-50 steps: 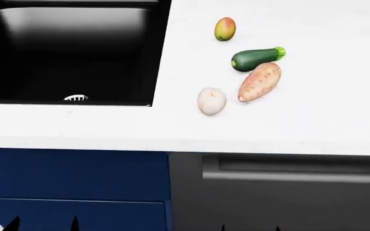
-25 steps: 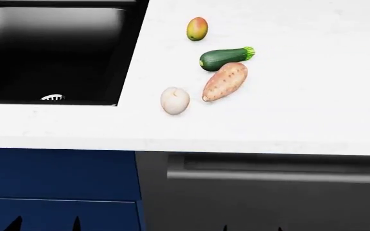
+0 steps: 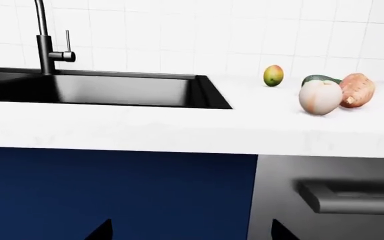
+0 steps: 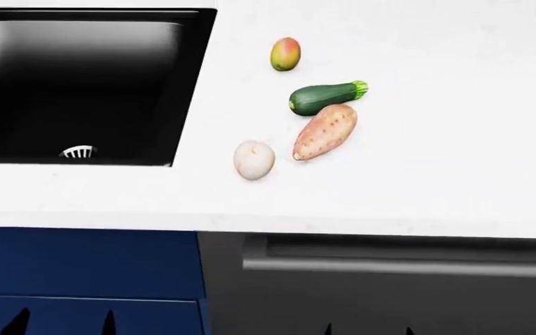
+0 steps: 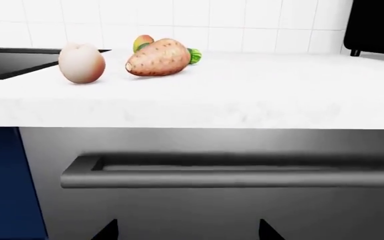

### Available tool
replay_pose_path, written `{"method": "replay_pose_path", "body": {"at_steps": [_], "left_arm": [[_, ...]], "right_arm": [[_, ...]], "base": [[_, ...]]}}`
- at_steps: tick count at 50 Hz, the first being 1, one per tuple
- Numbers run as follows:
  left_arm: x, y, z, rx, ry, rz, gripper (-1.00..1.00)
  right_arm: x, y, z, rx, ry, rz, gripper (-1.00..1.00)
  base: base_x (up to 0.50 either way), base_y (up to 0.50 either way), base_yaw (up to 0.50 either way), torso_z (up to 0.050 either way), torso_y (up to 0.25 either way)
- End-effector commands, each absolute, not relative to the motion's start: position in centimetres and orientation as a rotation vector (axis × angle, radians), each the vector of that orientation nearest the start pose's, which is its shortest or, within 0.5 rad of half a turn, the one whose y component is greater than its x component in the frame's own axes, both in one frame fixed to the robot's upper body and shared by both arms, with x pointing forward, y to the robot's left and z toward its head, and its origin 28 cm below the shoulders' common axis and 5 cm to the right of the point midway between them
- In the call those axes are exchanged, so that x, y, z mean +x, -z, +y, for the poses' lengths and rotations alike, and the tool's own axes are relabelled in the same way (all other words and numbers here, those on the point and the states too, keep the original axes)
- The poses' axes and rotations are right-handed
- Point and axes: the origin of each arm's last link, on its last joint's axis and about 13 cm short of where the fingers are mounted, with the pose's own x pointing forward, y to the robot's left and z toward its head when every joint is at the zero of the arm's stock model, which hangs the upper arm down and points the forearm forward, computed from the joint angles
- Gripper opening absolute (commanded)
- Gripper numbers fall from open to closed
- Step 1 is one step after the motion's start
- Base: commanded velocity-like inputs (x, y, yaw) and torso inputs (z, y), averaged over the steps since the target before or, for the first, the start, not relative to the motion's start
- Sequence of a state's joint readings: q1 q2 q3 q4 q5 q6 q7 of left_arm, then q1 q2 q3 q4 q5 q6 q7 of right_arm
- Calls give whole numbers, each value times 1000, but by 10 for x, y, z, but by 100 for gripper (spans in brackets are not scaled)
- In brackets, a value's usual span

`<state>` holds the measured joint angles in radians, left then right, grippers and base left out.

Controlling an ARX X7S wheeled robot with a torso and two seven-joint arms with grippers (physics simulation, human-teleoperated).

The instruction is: There is a mixed pile of frozen fruits and vegetables on the counter. Locate all the frozen vegetables and place the items in a bowl on the counter. Take all the frozen fruits and defrost them in a running sink.

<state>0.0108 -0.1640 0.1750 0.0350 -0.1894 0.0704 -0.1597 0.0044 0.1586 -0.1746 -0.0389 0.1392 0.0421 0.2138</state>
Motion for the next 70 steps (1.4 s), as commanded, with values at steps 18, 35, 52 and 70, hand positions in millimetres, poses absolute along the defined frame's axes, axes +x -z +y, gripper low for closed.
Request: {"method": "replay_pose_path", "body": {"at_steps": [18, 35, 52, 70], "left_arm": [[203, -21, 208, -40, 37, -87, 100], [207, -19, 206, -42, 10, -57, 100], [208, -103, 219, -63, -11, -77, 100], [231, -212, 249, 26, 92, -69, 100]], "right_arm": [[207, -17, -97, -30, 31, 18, 100], [208, -18, -98, -29, 33, 15, 100], [205, -95, -108, -4, -50, -13, 100], [203, -217, -154, -78, -26, -39, 100]], "base": [[0, 0, 0, 50, 0], [0, 0, 0, 21, 0], [0, 0, 0, 0, 0], [0, 0, 0, 0, 0]]}}
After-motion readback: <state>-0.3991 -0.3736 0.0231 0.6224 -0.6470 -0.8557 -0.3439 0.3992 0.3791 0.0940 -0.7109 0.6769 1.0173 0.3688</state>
